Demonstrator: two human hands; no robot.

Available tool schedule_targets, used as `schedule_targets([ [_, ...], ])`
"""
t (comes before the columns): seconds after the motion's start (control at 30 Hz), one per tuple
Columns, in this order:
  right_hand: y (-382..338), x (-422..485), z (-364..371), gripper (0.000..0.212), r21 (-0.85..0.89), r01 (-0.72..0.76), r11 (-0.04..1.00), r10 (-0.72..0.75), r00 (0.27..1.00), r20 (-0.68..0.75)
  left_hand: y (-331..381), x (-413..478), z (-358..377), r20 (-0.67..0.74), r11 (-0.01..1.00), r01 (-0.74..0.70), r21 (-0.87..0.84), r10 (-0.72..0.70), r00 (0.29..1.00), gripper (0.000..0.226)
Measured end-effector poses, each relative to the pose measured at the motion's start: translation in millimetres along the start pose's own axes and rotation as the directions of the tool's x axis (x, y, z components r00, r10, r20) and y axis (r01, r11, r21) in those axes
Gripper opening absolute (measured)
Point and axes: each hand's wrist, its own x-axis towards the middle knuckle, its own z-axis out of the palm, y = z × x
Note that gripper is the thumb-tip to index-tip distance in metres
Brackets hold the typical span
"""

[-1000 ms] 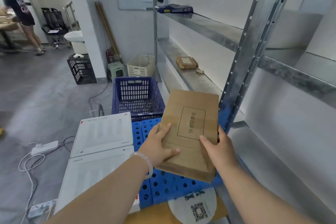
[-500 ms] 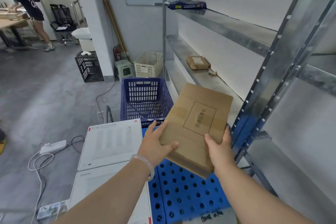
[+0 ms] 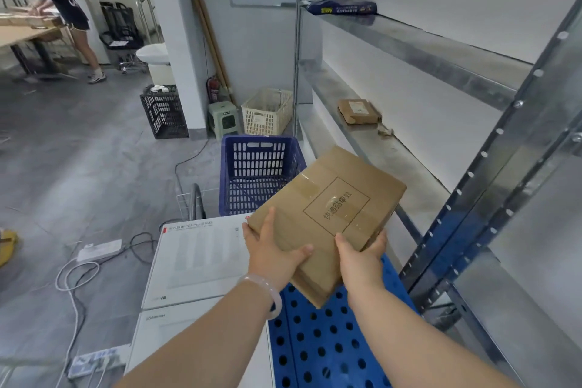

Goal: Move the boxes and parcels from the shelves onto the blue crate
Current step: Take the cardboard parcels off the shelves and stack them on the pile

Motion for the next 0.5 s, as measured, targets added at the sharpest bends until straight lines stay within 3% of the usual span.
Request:
schedule_targets([
  [0.1,-9.6,13.4,-7.4,0.095,-0.050,-0.014,0.999,0.015,1.000,0.027,-6.1,18.6,-5.4,-0.054,0.999,-0.011,-0.047,0.009,0.999,0.106],
  [0.23,-20.6,28.5,-10.8,0.099,-0.024,-0.131,0.991,0.133,0.981,0.143,-8.1,28.3,4.1,0.000,0.998,0.036,-0.052,-0.036,0.999,0.110],
  [0.37,-15.7,35.6,-10.7,0.099,-0.023,-0.235,0.972,0.236,0.959,0.157,-4.4,27.2,17.6,0.048,0.992,-0.037,0.117,0.031,0.998,0.108],
  [0.5,1.5,41.1,-11.3,0.098,0.028,-0.303,0.953,0.294,0.941,0.166,-9.8,24.0,23.6,0.114,0.968,-0.015,0.250,-0.014,0.993,0.107],
])
